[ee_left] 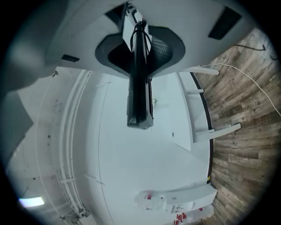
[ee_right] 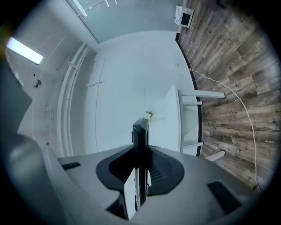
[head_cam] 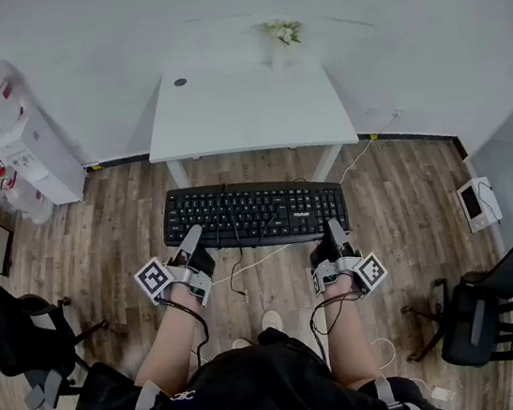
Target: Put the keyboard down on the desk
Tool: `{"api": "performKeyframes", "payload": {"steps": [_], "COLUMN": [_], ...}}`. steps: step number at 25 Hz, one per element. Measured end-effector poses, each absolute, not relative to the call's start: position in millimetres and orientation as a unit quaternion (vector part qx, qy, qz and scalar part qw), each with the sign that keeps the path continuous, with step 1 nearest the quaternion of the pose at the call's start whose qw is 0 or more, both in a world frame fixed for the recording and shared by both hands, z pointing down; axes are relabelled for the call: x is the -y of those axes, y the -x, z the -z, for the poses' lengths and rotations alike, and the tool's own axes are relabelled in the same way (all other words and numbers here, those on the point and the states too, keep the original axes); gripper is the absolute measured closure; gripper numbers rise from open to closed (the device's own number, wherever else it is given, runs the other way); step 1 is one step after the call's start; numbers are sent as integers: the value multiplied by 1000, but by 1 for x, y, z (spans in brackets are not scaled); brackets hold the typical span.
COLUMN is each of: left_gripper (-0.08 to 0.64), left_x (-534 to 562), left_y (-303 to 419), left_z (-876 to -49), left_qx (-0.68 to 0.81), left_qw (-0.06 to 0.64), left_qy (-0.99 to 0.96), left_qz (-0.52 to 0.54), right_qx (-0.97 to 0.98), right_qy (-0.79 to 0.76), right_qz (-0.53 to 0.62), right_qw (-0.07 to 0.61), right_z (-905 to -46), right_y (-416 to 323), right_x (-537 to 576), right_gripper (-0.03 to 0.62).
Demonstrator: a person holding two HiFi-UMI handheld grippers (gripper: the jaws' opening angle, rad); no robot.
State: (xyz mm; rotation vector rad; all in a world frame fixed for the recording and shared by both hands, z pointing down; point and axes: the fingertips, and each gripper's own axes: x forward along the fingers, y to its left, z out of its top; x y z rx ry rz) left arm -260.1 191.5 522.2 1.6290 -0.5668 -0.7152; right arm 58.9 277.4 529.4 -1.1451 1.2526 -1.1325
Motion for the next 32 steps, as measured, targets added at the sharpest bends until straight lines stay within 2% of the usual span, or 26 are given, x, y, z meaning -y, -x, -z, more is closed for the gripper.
{"api": "performKeyframes", "payload": {"steps": [32], "left_gripper": [479], "left_x": [-205], "left_y": [229], "left_z": [-510], "left_qx": [257], "left_qw": [584], "left_qy": [-706], "left_qz": [306], "right_qx": [-530], "right_qy": [458], "right_qz": [490], "right_qw": [518], "right_z": [-530], "right_y": [-92], "right_x": [-274], "right_gripper": [523]}}
